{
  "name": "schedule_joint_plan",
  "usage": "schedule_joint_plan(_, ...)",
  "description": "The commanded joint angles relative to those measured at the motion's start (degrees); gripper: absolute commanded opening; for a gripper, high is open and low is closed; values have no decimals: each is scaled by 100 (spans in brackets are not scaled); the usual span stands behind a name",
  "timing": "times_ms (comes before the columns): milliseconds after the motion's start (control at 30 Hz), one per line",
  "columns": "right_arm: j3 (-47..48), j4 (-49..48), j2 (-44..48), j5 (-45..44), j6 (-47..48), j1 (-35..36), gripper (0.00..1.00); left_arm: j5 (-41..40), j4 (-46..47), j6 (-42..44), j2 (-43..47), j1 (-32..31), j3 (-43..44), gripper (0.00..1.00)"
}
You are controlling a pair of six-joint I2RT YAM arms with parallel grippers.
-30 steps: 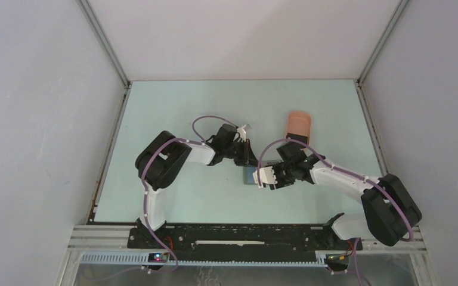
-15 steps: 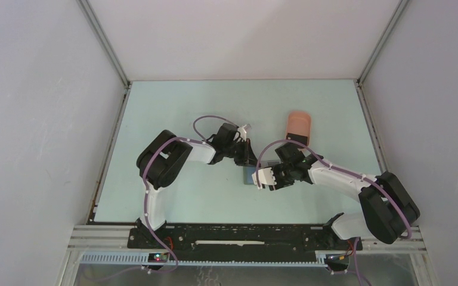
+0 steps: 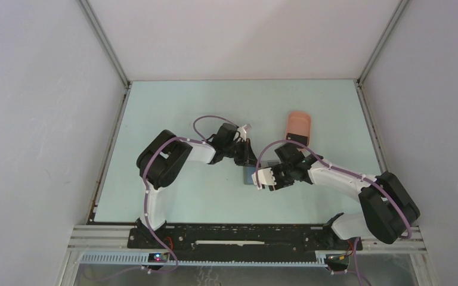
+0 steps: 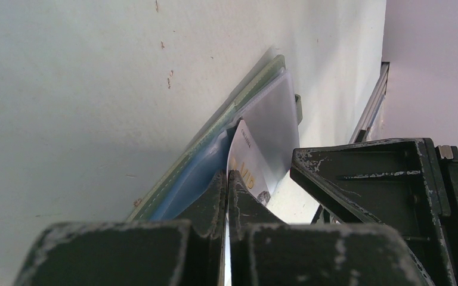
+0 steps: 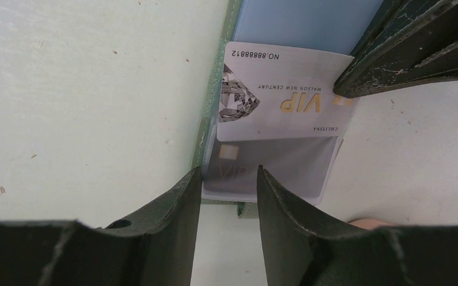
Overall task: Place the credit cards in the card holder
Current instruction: Insert the credit card into the card holder.
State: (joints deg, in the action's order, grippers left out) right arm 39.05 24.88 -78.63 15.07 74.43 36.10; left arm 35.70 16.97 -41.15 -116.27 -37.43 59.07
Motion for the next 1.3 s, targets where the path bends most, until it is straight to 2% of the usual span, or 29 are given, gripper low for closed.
schedule_joint_plan(0,147,-111,123,20,-31,46,47,-186,-429,173,-139,-23,77,2)
schedule_joint_plan(1267,147,-89,243,77,-35,64,47,-187,-380,166,-80,-35,39,5)
